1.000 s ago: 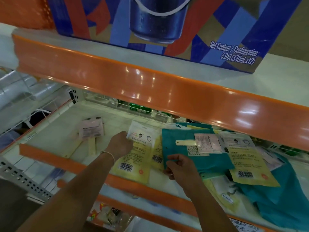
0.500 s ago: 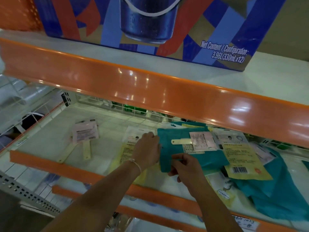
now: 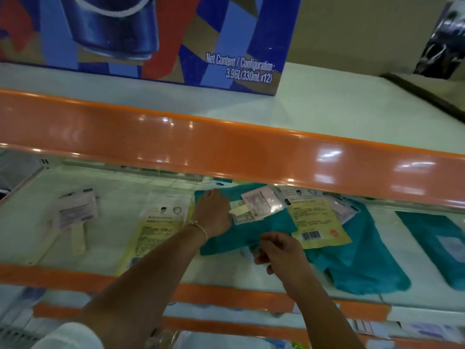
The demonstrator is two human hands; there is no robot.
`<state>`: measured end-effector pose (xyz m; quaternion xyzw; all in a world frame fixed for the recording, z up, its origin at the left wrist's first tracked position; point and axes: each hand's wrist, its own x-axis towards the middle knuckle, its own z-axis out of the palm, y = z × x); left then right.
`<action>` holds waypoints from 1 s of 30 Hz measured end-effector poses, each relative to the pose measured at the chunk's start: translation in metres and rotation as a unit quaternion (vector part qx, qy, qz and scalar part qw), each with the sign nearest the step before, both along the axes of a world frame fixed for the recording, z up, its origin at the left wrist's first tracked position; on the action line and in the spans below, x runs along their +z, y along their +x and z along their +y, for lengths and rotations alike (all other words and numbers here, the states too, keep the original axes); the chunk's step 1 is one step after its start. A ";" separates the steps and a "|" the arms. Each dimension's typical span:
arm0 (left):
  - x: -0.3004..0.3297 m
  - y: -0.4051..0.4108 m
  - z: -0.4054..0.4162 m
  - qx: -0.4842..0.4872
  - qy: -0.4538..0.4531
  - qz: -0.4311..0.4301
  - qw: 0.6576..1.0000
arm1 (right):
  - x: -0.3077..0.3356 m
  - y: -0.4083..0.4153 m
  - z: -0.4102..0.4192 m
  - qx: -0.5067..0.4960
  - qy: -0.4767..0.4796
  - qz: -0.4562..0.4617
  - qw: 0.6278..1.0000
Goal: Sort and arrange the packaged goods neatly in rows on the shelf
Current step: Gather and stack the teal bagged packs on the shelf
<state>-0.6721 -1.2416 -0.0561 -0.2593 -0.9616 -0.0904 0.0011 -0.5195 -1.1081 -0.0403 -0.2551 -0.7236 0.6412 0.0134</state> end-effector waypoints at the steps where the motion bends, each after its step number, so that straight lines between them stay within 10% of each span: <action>1: 0.003 0.002 0.001 0.003 -0.007 -0.008 1.000 | 0.001 -0.001 0.003 -0.001 -0.005 0.000 1.000; 9: 0.025 0.032 -0.006 0.077 0.157 -0.271 0.946 | -0.015 -0.011 0.009 0.038 -0.039 -0.008 0.998; 16: 0.037 0.059 -0.014 0.144 0.312 -0.446 0.827 | -0.024 -0.014 -0.004 0.020 -0.057 0.022 0.998; 22: 0.026 0.073 -0.021 0.082 0.290 -0.271 0.914 | -0.016 -0.028 -0.015 0.066 0.044 0.082 0.993; 30: 0.027 0.044 -0.115 0.174 0.307 -0.178 0.919 | -0.016 -0.081 -0.092 0.118 0.041 0.055 0.991</action>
